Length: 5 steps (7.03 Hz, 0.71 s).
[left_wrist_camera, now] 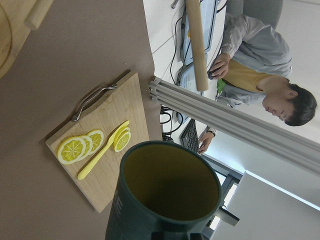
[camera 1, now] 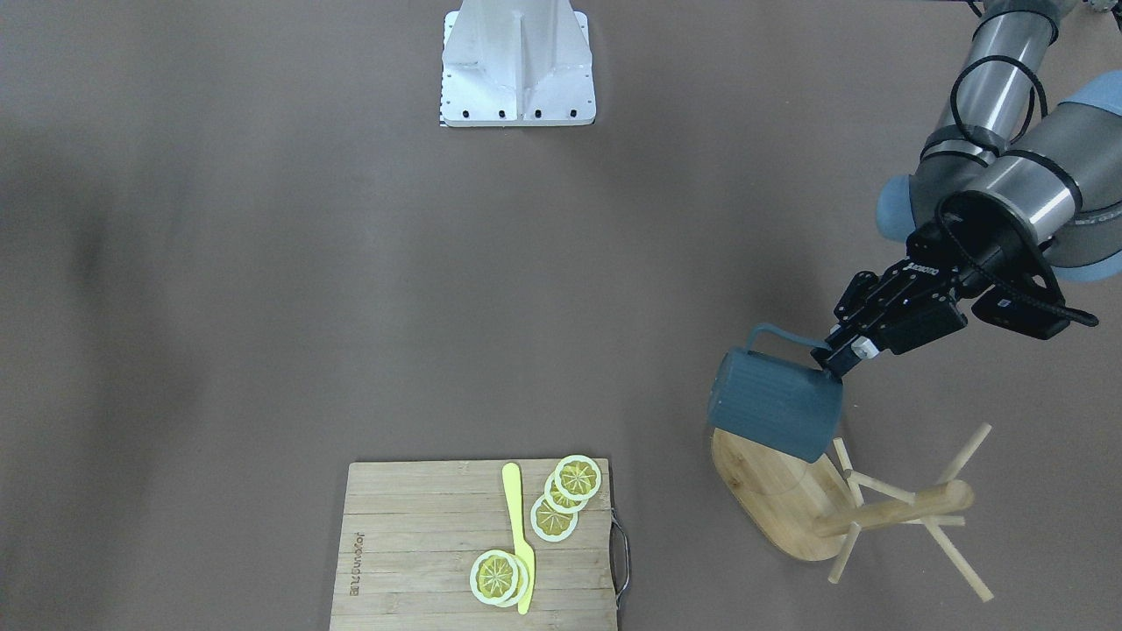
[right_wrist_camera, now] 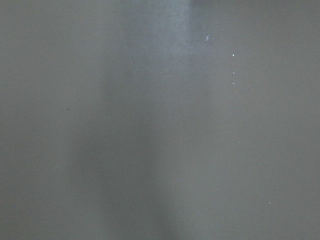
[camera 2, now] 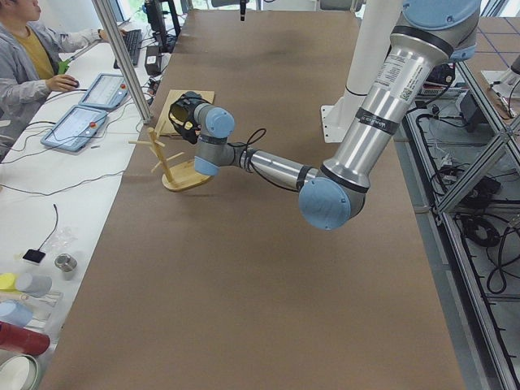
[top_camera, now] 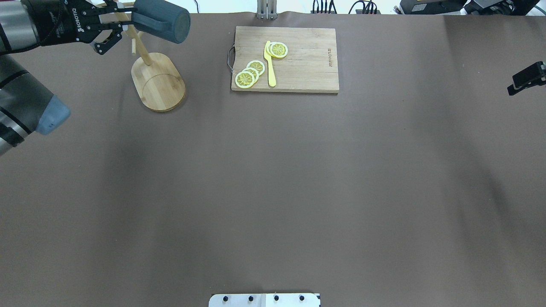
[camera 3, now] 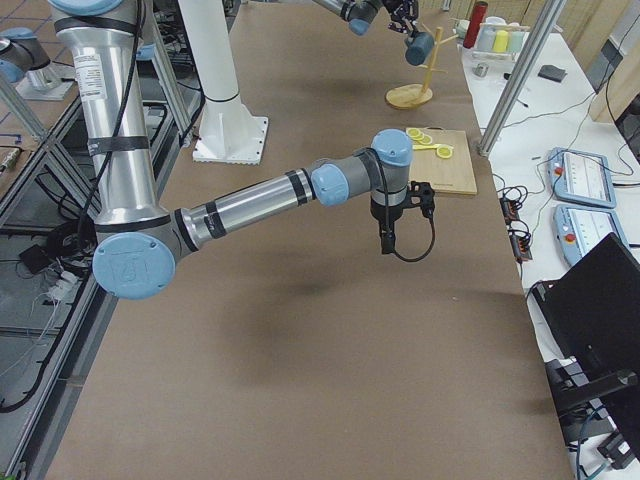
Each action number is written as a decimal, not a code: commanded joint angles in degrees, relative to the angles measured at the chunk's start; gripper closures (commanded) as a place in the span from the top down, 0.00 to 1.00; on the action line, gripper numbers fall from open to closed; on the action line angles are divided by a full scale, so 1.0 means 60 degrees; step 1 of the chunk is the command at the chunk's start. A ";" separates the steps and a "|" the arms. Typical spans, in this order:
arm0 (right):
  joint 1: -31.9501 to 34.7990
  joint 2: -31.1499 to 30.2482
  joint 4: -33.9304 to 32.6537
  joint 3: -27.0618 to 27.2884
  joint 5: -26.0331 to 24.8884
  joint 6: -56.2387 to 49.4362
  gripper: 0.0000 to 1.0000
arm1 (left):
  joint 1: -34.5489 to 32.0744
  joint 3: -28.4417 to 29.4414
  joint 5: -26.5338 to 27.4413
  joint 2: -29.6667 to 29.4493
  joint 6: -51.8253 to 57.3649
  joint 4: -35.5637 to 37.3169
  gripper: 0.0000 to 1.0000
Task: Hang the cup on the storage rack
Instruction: 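Carry the mug with the left gripper up to the wooden rack's peg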
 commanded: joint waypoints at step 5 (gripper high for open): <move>0.0017 -0.0015 -0.0014 0.0166 -0.0052 0.0015 1.00 | -0.0015 0.1578 0.0811 -0.0365 -0.1426 -0.1712 0.00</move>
